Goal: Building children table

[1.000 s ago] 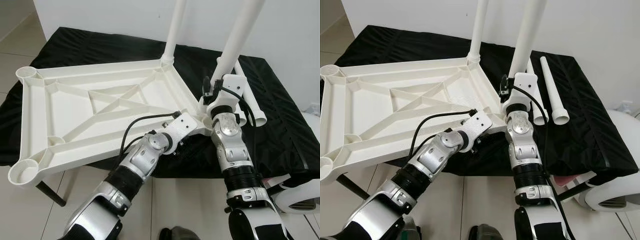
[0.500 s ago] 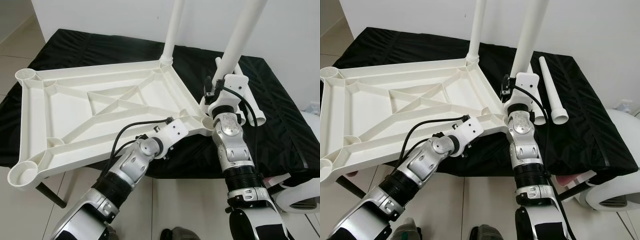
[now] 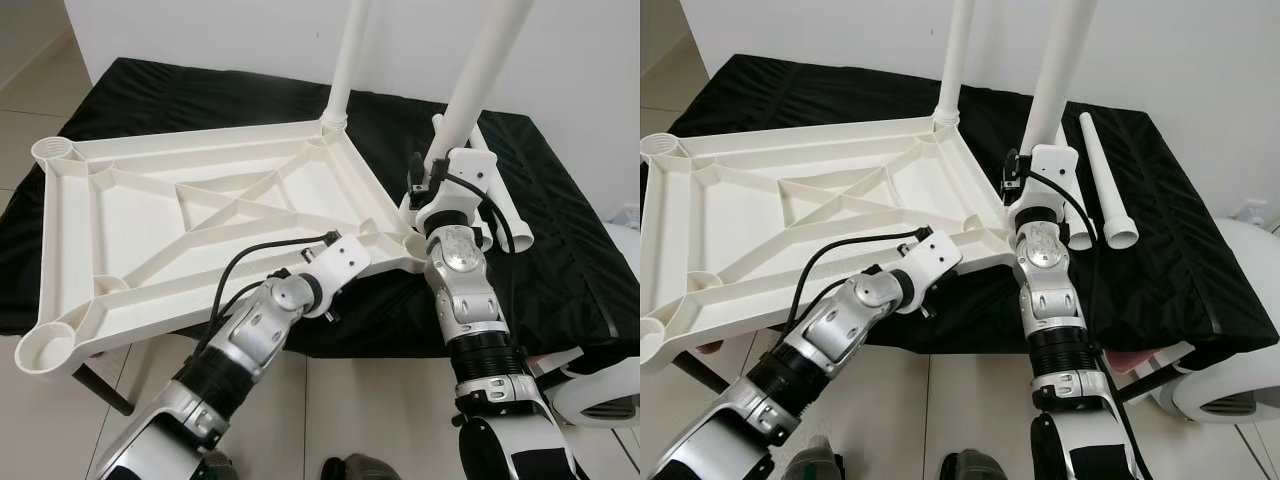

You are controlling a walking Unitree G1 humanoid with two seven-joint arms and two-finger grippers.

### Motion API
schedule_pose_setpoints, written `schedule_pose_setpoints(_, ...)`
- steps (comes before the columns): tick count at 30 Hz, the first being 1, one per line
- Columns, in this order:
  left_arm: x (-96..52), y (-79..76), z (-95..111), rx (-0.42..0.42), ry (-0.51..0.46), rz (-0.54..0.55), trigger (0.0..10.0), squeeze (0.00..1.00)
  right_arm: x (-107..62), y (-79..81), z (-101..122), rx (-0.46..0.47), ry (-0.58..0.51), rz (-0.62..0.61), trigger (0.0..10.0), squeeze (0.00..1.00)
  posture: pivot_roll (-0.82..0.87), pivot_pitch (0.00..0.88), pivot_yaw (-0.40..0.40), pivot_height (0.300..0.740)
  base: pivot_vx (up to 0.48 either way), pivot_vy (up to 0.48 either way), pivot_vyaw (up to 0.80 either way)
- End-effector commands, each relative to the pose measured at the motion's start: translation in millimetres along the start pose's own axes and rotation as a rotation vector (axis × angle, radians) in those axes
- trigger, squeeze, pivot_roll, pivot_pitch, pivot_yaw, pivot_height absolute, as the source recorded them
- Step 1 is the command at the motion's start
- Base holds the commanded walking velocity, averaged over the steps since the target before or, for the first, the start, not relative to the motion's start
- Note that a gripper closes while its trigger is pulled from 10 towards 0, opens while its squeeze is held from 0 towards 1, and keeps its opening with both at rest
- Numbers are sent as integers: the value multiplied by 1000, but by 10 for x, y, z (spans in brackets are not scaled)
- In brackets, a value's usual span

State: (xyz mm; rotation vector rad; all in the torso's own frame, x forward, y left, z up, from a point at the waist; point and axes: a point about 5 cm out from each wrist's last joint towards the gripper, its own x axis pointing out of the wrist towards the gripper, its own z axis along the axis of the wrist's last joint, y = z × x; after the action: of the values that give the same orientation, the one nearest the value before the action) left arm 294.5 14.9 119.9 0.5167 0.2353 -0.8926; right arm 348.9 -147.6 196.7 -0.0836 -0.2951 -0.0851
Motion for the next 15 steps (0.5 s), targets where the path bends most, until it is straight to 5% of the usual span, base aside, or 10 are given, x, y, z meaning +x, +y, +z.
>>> schedule_pose_setpoints(1, -23, -206, 25, 40, -24, -281, 0, 0, 19, -54, 31, -14, -8, -18, 10000, 0, 49, 14, -86, 740, 0, 0, 0)
schedule_pose_setpoints(14, -250, -166, -227, 96, 29, -349, 0, 0, 9, -40, 36, -14, -12, -15, 10000, 0, 47, 15, -80, 740, 0, 0, 0)
schedule_pose_setpoints(15, -280, -145, -268, 113, 45, -343, 8667, 0, 8, -41, 35, -14, -13, -13, 10000, 0, 50, 16, -80, 740, 0, 0, 0)
